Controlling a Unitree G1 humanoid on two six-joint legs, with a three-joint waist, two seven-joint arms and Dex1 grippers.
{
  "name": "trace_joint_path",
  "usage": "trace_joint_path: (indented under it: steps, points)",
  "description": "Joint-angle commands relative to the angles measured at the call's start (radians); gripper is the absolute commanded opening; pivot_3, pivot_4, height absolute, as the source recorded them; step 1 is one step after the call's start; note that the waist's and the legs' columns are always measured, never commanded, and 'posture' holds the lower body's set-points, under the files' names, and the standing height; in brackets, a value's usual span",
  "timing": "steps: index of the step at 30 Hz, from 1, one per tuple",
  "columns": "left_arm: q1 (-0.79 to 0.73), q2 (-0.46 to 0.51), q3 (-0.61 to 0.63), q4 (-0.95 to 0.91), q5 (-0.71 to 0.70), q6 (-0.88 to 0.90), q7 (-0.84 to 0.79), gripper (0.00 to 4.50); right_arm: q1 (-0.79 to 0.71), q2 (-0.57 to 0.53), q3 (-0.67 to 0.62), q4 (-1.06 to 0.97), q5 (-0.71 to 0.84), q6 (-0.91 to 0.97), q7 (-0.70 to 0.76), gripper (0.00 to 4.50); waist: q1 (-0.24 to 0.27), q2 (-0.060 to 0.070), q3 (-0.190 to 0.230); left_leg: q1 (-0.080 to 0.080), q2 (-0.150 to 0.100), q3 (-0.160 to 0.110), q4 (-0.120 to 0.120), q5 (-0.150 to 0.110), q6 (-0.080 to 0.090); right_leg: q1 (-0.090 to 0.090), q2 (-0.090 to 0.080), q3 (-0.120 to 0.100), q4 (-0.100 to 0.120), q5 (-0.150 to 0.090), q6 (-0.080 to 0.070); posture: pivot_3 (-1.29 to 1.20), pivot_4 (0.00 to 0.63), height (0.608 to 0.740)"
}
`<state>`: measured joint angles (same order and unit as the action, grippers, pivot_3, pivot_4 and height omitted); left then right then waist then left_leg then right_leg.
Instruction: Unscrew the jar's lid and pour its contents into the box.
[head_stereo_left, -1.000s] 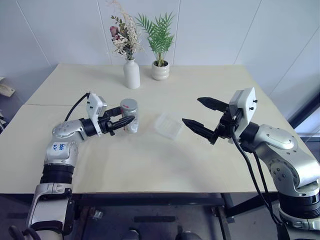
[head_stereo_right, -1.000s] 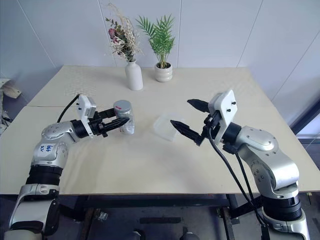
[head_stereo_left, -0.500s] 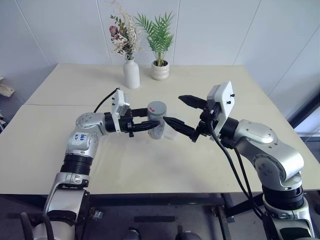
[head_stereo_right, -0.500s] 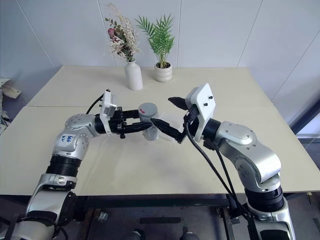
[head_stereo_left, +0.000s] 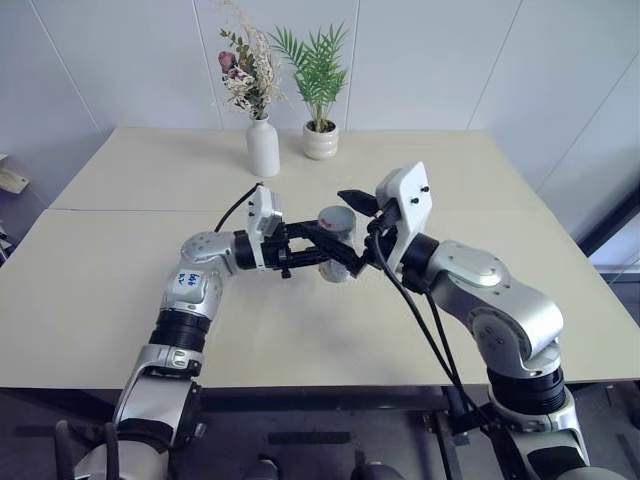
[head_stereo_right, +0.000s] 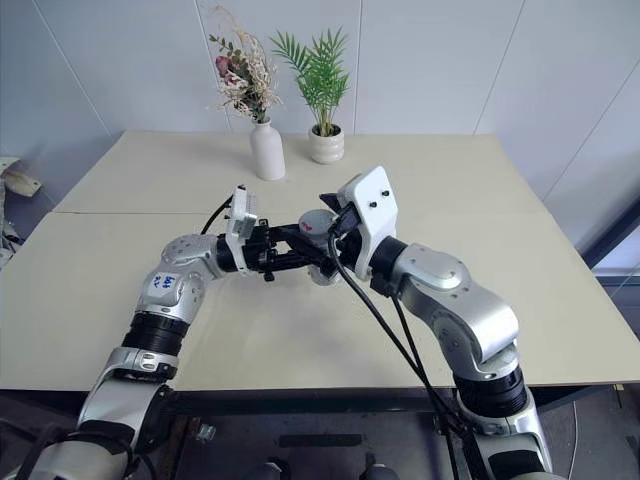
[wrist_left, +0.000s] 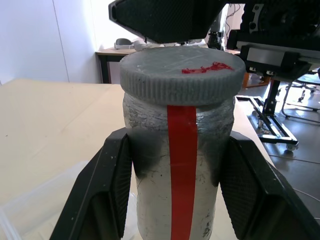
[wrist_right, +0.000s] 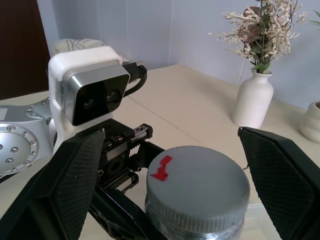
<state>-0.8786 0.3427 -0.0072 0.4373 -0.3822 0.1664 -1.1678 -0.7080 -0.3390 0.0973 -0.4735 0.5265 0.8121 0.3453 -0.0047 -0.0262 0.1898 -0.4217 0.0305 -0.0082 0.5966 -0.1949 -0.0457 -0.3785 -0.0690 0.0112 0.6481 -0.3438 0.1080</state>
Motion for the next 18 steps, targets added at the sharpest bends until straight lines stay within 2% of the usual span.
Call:
trace_joint_path:
  steps: [1,17,18]
  points:
    - [-0.030,-0.001,0.000,-0.020,-0.007,-0.018,-0.023,2.11,-0.015,0.000,0.008,-0.038,-0.025,0.000,-0.013,4.50,0.000,0.000,0.000,0.000,0.000,0.000,0.000,0.000,0.000,0.000,0.000,0.000,0.000,0.000,0.000,0.00,0.150,0.740]
    - [-0.025,0.022,-0.009,-0.036,-0.005,-0.005,-0.068,2.11,-0.029,0.002,0.001,-0.036,-0.050,0.038,-0.012,4.50,-0.001,0.000,0.000,0.000,0.000,0.000,0.000,0.000,0.000,0.000,0.000,0.000,0.000,0.000,0.000,0.00,0.150,0.740]
    - [-0.024,0.023,-0.009,-0.037,-0.005,-0.005,-0.068,2.11,-0.029,0.002,0.001,-0.037,-0.049,0.040,-0.011,4.32,-0.001,0.000,0.000,0.000,0.000,0.000,0.000,0.000,0.000,0.000,0.000,0.000,0.000,0.000,0.000,0.00,0.150,0.740]
